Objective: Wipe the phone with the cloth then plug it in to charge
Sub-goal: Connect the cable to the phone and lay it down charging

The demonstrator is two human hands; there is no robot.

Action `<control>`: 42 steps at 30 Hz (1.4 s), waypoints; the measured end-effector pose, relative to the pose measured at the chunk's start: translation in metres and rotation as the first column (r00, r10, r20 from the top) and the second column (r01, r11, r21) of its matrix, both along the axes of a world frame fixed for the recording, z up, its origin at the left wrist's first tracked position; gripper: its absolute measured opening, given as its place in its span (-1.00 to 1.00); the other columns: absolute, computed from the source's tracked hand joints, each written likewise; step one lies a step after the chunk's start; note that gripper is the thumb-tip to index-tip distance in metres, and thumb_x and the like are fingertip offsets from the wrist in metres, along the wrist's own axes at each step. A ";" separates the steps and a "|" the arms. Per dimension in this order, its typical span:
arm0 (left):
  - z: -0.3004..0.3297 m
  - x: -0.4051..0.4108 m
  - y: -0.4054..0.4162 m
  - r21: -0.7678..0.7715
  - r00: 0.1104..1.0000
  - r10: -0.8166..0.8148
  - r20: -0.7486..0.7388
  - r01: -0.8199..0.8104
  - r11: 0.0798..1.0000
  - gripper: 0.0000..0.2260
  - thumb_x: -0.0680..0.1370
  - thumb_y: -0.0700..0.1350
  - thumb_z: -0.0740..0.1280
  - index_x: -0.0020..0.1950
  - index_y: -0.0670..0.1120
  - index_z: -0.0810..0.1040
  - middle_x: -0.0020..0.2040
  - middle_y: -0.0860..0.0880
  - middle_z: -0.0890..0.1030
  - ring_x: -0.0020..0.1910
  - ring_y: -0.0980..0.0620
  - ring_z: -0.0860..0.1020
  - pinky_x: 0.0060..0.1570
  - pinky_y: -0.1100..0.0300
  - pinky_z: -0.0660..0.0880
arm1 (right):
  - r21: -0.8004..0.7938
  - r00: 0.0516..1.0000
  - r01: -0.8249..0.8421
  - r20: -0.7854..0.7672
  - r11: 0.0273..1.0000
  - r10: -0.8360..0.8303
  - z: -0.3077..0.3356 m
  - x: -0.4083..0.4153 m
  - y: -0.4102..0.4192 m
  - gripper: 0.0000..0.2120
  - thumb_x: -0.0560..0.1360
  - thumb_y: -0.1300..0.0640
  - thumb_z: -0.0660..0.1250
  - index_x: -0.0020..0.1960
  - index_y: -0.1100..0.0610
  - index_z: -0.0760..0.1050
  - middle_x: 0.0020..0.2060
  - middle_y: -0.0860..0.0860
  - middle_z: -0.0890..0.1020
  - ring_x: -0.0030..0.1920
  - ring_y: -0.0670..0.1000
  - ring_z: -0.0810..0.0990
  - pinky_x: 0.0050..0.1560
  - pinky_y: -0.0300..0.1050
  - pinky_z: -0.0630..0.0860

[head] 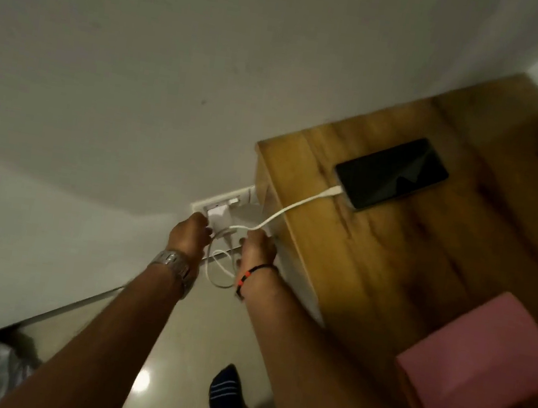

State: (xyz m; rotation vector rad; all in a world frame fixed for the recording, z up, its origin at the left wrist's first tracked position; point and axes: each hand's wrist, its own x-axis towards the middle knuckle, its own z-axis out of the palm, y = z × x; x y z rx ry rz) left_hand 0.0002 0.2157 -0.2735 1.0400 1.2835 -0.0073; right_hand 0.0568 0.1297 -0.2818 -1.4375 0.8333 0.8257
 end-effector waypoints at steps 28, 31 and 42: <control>0.203 0.010 -0.150 0.616 0.701 -0.712 -0.041 0.579 0.535 -0.81 0.66 -0.02 0.34 0.21 0.00 0.68 0.10 0.00 0.72 0.08 -0.05 0.66 0.17 -0.04 0.61 | 0.186 0.965 -0.198 0.211 0.962 0.157 0.217 -0.031 -0.249 -0.78 0.66 -0.01 0.23 0.19 0.03 0.58 0.13 0.06 0.70 0.15 0.02 0.65 0.00 -0.14 0.58; 0.200 0.009 -0.159 0.600 0.672 -0.738 -0.059 0.615 0.512 -0.77 0.66 -0.05 0.34 0.28 -0.05 0.66 0.19 -0.03 0.71 0.15 -0.04 0.65 0.22 0.01 0.59 | 0.172 0.969 -0.170 0.208 0.970 0.132 0.215 -0.029 -0.259 -0.81 0.65 -0.01 0.25 0.15 0.02 0.58 0.09 0.05 0.72 0.11 0.00 0.68 -0.04 -0.12 0.59; 0.186 0.005 -0.165 0.587 0.584 -0.802 -0.126 0.696 0.414 -0.74 0.66 -0.13 0.30 0.32 -0.03 0.63 0.30 -0.04 0.66 0.19 0.00 0.62 0.09 0.18 0.53 | 0.170 0.972 -0.139 0.214 0.976 0.102 0.216 -0.022 -0.264 -0.80 0.65 0.04 0.25 0.19 0.06 0.58 0.09 0.08 0.72 0.12 0.03 0.68 -0.01 -0.06 0.58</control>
